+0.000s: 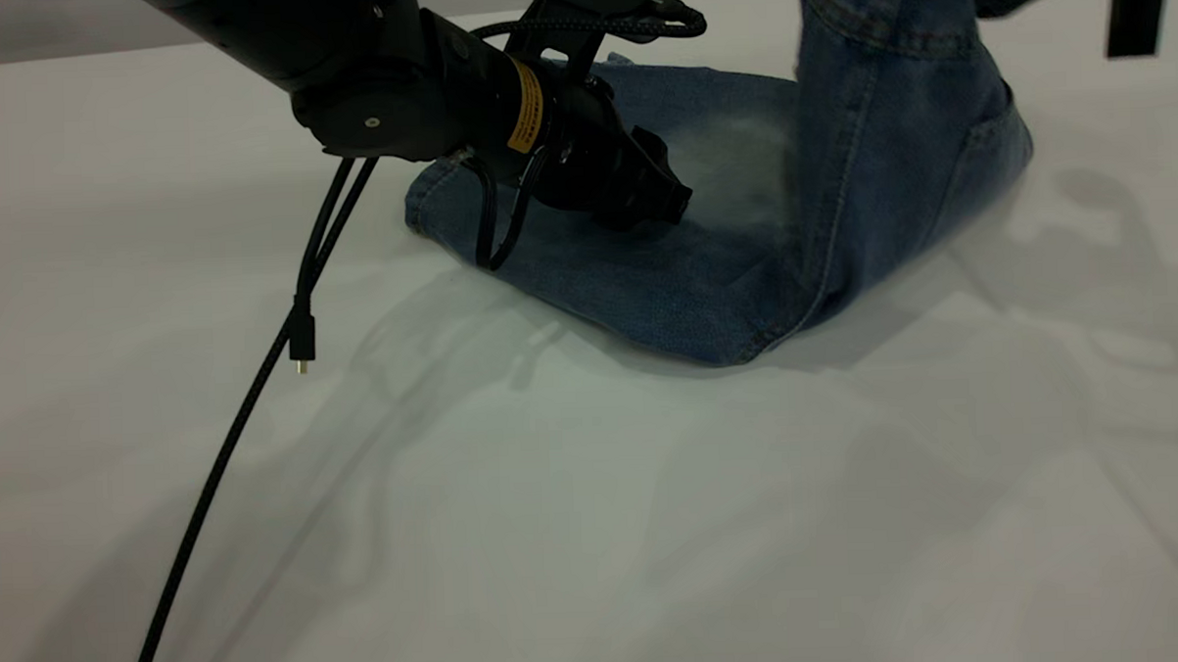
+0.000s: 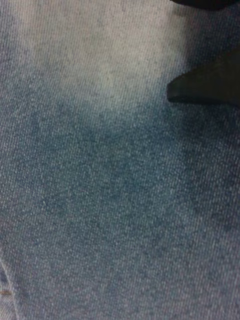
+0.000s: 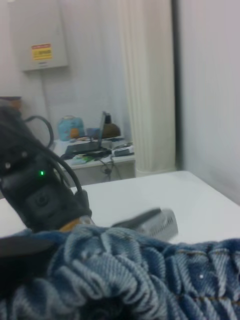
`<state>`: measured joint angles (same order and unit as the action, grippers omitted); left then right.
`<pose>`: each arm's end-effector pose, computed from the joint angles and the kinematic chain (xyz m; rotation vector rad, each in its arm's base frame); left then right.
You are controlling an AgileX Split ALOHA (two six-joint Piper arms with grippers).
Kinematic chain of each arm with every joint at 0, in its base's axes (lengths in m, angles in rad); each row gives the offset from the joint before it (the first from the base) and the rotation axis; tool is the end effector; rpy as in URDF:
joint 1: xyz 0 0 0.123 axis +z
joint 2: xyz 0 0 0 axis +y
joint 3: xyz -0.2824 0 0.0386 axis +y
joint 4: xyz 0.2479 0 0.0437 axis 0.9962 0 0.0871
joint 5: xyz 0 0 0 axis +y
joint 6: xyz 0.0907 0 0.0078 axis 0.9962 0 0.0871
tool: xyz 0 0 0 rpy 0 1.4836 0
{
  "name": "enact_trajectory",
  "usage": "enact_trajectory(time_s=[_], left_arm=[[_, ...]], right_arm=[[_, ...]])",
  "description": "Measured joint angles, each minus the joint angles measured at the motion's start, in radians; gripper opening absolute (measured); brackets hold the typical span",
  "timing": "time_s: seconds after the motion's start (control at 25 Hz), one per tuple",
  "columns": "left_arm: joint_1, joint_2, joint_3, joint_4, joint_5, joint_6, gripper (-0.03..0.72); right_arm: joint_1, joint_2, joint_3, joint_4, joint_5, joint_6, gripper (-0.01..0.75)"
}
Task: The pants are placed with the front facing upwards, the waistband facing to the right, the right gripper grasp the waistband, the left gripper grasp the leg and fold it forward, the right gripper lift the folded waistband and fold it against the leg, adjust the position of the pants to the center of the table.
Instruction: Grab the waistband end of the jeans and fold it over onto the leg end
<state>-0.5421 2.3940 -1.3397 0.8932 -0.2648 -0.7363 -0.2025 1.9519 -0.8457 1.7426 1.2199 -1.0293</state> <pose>0.3810 -0.2510 0.0288 0.8929 2.2185 -0.4354 0.3302 0.0182 0.1499 0.5652 2.1351 1.7208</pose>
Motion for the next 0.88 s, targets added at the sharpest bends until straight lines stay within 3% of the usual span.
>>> enact_trajectory(time_s=[0.32,0.88], left_arm=[[-0.020,0.008,0.000,-0.001,-0.057,-0.052,0.348],[0.046,-0.116,0.000,-0.001,0.009,-0.040,0.348]], right_arm=[[0.099,0.002,-0.110,-0.001,0.001,0.033,0.081],[0.149,0.002,-0.140,0.002,-0.034,0.029,0.081]])
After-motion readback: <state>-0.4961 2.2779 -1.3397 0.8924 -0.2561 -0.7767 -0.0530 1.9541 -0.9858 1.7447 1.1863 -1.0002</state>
